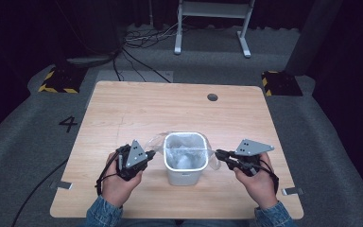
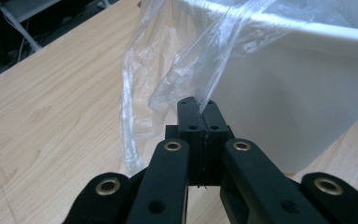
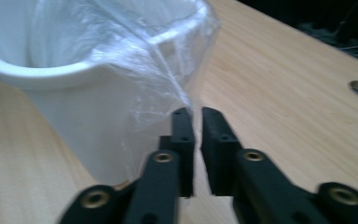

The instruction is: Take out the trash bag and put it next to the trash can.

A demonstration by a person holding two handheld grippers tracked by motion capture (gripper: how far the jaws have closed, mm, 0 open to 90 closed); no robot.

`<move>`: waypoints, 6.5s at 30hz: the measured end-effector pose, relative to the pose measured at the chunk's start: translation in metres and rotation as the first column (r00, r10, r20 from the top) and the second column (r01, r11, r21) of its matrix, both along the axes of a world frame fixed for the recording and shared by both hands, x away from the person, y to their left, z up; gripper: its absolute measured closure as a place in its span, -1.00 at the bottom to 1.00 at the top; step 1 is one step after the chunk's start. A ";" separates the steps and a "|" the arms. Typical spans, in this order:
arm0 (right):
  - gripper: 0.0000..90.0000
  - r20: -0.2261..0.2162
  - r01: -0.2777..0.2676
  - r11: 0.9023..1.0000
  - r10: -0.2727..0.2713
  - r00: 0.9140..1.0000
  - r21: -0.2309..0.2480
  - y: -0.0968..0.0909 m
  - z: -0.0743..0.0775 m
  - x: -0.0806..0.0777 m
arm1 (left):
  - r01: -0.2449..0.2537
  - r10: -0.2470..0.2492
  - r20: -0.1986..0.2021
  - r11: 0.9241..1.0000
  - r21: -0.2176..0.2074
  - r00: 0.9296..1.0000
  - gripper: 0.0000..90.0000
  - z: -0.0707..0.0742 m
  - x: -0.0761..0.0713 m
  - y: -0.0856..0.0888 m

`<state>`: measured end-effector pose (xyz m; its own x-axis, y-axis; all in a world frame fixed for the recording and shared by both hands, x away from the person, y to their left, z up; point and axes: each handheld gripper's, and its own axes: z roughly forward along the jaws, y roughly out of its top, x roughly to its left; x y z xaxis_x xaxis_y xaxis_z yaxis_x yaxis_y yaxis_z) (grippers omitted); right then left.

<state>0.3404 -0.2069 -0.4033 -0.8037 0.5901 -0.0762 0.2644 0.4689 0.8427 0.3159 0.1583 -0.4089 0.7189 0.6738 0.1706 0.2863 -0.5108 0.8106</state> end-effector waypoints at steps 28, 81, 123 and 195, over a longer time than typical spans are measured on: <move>-0.32 0.068 0.182 0.982 -0.185 0.980 0.054 -0.042 0.022 -0.056 | -0.017 0.015 -0.018 0.998 -0.063 1.000 0.98 0.003 -0.007 0.013; 0.94 0.201 -0.195 0.981 0.193 0.960 -0.008 0.134 0.084 -0.015 | 0.136 -0.115 0.103 0.963 -0.235 0.988 -0.37 0.058 -0.022 -0.048; -0.32 -0.143 -0.152 0.969 0.125 0.982 -0.195 0.130 0.039 0.019 | 0.098 -0.048 0.164 0.945 -0.313 0.985 0.94 0.064 -0.020 -0.036; 0.98 0.105 -0.080 0.985 0.064 0.992 0.152 0.052 0.142 0.013 | -0.067 0.070 0.009 0.976 -0.208 0.997 -0.45 0.015 -0.039 0.059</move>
